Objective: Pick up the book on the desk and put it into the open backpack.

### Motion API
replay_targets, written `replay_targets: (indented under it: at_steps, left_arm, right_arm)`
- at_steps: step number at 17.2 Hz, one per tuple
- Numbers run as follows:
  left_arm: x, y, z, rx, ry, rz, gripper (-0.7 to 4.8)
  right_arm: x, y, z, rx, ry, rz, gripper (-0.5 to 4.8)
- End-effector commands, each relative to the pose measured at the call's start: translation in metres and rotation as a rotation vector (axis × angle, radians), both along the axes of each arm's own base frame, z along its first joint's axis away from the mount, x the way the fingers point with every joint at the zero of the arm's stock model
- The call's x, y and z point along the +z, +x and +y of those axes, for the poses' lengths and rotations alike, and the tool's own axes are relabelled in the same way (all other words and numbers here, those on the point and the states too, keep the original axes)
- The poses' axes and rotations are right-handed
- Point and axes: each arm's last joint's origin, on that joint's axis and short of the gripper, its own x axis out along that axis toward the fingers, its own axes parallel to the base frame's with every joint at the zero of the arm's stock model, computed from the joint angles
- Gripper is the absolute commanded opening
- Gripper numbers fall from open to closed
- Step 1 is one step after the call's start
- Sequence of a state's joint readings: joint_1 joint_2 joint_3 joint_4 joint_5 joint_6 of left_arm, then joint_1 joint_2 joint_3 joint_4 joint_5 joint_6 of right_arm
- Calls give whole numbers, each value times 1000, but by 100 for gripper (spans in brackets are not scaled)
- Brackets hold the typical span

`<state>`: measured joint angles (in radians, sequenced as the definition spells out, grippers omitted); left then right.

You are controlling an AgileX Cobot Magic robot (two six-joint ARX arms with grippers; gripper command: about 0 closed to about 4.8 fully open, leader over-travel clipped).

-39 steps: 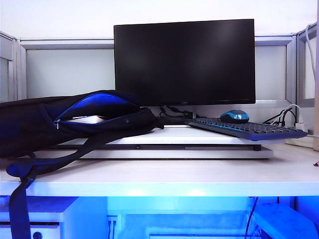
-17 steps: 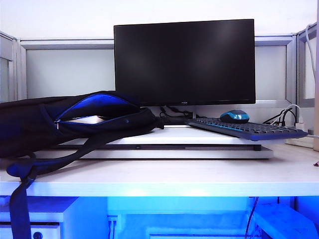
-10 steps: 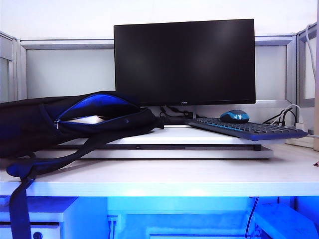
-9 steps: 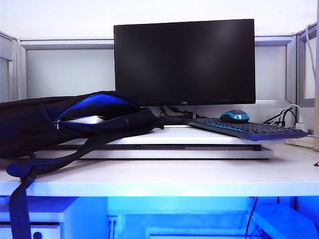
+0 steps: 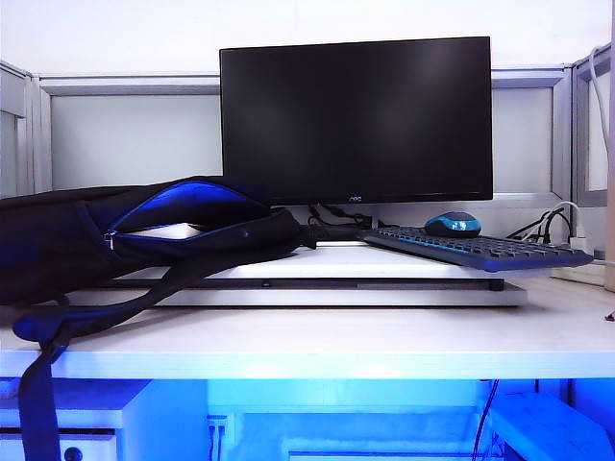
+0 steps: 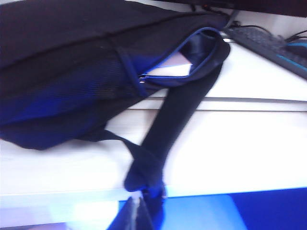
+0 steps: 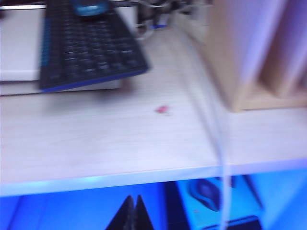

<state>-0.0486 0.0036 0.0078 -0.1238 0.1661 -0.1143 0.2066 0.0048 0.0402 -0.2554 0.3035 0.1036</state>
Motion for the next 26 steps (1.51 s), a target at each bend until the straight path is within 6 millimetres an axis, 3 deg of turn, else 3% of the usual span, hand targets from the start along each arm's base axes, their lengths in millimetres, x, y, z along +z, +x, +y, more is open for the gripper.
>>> replay_targets:
  at_steps: [1,6,11,26]
  left_arm:
    - [0,0,0,12,10,-5,-5]
    - [-4,0,0,14,-1,44,-5]
    - [-4,0,0,13,-2,45,-4]
    - [-4,0,0,13,-2,45,-4]
  right_arm:
    - [0,1,-6,-25,9,-3,-1]
    - [-1,1,-13,-44,33,5,-1]
    - [-2,1,-11,42,52,15,-1]
    - [-2,1,-11,39,51,14,-1]
